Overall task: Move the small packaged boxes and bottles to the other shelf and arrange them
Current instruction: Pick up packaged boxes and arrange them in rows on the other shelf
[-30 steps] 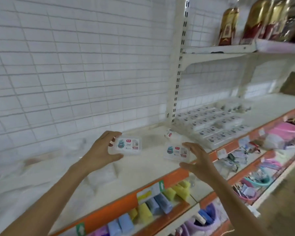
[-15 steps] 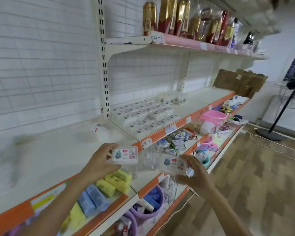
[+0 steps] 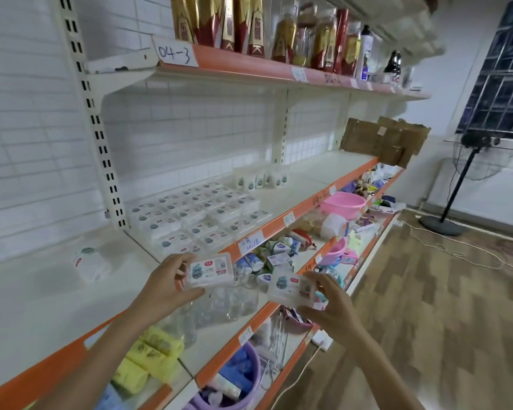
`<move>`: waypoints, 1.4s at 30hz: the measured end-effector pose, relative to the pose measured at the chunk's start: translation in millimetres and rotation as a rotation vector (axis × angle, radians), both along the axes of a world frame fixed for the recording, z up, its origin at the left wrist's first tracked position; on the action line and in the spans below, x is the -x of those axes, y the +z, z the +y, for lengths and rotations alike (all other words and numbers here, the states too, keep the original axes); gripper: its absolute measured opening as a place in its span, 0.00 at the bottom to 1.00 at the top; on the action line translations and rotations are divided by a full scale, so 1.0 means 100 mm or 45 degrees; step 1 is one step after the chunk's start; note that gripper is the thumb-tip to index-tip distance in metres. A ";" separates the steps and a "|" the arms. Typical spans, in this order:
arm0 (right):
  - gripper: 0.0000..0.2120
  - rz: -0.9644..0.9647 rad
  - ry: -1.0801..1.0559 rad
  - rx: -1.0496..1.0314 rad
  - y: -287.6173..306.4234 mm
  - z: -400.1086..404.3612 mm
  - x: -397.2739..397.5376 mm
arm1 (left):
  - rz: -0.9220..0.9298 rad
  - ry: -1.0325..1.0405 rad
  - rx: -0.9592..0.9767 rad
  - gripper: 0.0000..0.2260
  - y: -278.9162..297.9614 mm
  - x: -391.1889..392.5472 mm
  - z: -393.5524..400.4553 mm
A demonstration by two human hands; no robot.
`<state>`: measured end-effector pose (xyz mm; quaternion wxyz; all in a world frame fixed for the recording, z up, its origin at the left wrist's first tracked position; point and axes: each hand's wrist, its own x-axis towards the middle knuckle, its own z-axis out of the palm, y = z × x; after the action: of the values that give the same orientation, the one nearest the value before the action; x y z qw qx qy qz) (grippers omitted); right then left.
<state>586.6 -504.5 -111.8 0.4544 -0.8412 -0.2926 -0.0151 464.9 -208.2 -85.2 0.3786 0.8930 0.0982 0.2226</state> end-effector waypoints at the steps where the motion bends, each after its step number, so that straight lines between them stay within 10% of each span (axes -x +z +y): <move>1: 0.28 -0.003 0.009 0.001 0.03 0.04 -0.14 | -0.011 0.005 0.000 0.26 0.01 -0.12 0.02; 21: 0.30 -0.160 0.530 -0.036 0.73 1.38 -2.32 | -0.127 0.440 -0.094 0.26 0.46 -1.43 0.61; 42: 0.33 -0.394 1.418 0.424 0.66 2.59 -2.36 | 0.064 1.275 0.205 0.30 0.33 -0.86 0.10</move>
<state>822.4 -245.9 -45.3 0.2082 -0.6093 -0.7504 0.1491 550.8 -197.7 -52.1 0.2906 0.7095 0.5403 0.3469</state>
